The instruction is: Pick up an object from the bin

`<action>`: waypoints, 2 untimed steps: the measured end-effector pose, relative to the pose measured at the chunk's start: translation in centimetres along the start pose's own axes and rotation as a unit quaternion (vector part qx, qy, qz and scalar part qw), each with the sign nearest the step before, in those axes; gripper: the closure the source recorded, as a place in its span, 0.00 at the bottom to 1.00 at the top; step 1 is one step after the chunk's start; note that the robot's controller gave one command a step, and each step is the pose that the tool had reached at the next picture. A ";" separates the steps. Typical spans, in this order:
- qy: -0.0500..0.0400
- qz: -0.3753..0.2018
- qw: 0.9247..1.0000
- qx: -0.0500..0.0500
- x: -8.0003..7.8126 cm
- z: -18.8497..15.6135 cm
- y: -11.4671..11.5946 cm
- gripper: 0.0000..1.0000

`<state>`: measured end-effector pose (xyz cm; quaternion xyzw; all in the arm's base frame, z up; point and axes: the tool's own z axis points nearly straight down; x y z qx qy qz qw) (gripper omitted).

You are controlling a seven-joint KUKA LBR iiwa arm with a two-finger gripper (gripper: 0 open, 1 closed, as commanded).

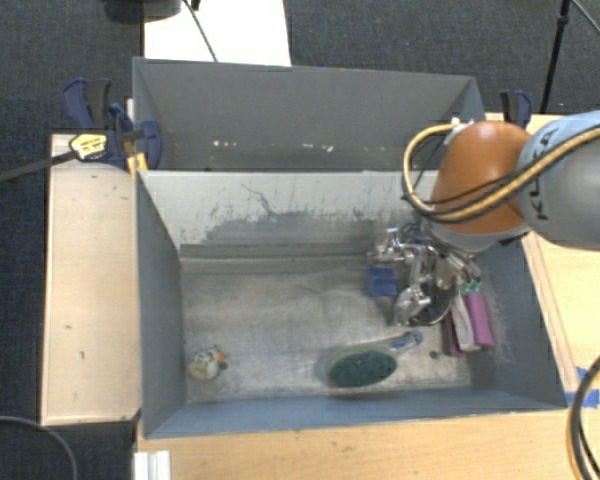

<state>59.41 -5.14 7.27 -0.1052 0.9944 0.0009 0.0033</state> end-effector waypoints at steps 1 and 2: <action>-0.004 0.000 1.000 0.000 -0.3 -0.3 0.1 1.00; -0.002 -0.124 0.992 0.002 1.1 -14.6 0.9 1.00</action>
Offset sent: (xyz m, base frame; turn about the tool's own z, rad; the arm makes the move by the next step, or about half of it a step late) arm 0.0000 0.0000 0.0000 0.0000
